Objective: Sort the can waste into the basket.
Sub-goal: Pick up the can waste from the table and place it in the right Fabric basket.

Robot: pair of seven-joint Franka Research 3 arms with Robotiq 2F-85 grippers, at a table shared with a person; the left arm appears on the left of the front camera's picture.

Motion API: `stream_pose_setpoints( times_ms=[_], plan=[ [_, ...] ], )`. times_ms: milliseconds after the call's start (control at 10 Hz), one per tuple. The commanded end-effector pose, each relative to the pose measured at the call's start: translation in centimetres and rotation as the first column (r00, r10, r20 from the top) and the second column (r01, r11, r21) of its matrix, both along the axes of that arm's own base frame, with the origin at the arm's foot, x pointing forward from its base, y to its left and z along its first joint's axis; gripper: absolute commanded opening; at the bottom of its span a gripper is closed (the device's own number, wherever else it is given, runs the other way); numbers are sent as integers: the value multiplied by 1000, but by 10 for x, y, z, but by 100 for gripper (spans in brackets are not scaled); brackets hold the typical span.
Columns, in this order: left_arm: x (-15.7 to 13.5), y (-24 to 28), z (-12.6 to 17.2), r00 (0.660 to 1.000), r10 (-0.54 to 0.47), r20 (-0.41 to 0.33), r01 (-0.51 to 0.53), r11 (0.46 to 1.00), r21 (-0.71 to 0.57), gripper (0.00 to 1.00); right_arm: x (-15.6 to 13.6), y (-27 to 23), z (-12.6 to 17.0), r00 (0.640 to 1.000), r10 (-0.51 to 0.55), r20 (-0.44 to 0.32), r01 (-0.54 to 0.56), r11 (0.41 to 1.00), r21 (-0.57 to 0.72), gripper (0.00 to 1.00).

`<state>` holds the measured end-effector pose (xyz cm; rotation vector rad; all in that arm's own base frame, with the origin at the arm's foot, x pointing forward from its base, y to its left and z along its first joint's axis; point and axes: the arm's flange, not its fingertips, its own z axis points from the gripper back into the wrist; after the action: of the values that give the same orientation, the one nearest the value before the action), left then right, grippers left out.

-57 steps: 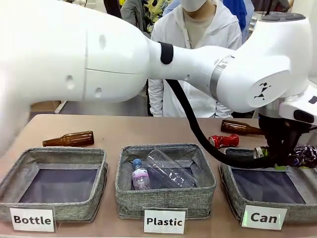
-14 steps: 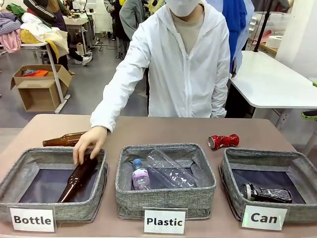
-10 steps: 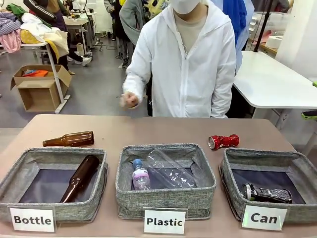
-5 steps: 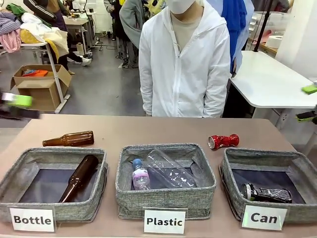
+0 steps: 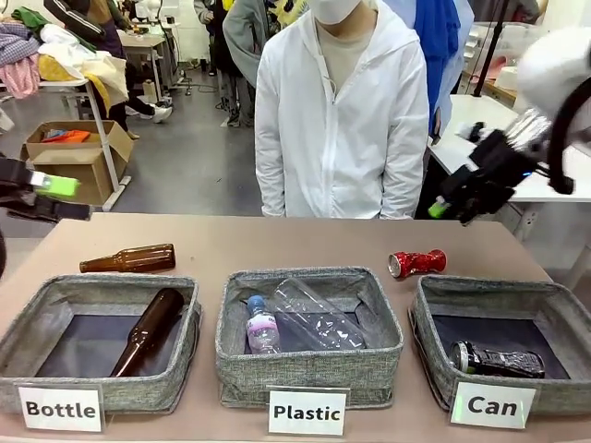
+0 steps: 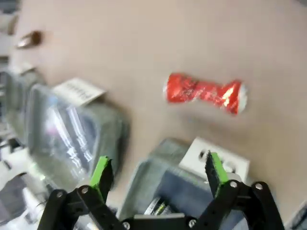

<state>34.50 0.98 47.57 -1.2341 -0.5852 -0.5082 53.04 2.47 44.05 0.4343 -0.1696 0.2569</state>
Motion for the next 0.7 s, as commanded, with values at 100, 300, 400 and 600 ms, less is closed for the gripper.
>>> stream_pose_setpoints(
  times_ms=[100,300,400,600],
  plan=[
    [-8,-1,0,1000,-8,9,8,1000,-4,100,-2,3,-29,984,-165,-73,146,965,-216,100],
    [-8,-1,0,1000,-8,9,8,1000,-4,100,11,14,-19,1000,-21,24,22,996,-81,100],
    [-8,-1,0,1000,-8,9,8,1000,-4,100,11,14,-19,1000,-21,24,22,996,-81,100],
    [-8,-1,0,1000,-8,9,8,1000,-4,100,31,16,-35,985,175,-14,-175,977,-126,100]
  ],
)
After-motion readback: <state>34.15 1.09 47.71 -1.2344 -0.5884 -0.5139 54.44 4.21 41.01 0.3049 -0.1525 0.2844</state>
